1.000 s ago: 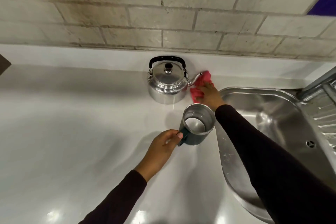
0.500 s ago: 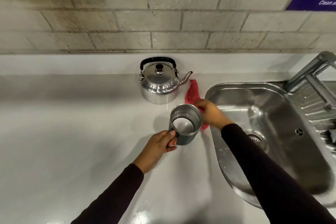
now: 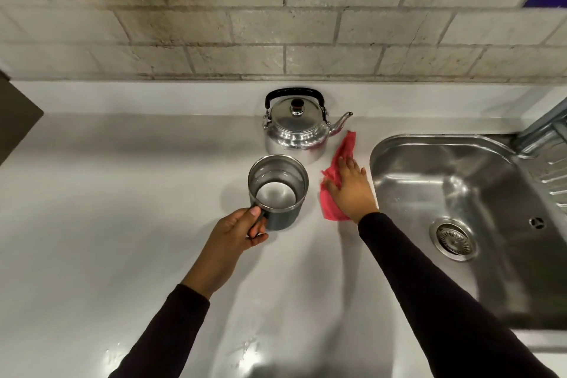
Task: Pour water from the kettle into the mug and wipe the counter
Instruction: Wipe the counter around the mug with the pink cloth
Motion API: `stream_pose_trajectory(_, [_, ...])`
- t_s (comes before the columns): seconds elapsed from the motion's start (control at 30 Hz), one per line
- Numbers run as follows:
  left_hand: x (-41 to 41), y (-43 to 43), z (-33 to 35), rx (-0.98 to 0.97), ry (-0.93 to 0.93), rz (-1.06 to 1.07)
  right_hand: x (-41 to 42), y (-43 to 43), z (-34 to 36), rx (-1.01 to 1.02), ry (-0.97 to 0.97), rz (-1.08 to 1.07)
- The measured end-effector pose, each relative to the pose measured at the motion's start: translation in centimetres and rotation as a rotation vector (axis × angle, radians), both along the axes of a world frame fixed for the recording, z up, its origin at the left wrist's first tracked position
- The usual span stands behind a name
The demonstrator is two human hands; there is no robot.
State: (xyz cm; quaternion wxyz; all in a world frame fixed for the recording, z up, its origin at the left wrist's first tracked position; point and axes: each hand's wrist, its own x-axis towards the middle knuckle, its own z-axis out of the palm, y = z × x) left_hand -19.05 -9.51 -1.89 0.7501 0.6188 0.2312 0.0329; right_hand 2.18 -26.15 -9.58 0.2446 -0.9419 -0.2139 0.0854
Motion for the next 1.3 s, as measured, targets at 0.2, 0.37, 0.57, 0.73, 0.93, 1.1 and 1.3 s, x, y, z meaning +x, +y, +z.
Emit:
stream_pose_trajectory(0.2, [-1.3,1.6,0.2,-0.002,-0.028,0.079,-6.2,3.8,0.6,0.075,-0.035,0.160])
stream_pose_trajectory(0.37, [-2.0,2.6,0.5,0.017,-0.053,0.111,-10.6,4.3,-0.1,0.059,-0.060,0.495])
stream_pose_trajectory(0.57, [-2.3,3.5,0.9,0.031,-0.057,0.133,-10.1,-1.9,-0.7,0.131,0.017,0.478])
stream_pose_trajectory(0.73, [-2.7,3.9,1.3,0.028,-0.041,0.153,-6.3,-4.4,-0.3,0.207,-0.001,0.022])
stream_pose_trajectory(0.93, [-2.7,3.3,1.0,0.014,-0.048,0.115,-5.7,1.7,-0.1,0.169,-0.005,-0.082])
stream_pose_trajectory(1.1, [-1.9,2.6,0.4,0.019,-0.076,0.047,-9.6,4.8,0.0,0.165,0.051,0.289])
stream_pose_trajectory(1.3, [0.3,1.3,-0.5,-0.063,-0.113,-0.032,-12.4,-0.8,-0.2,0.242,0.096,0.428])
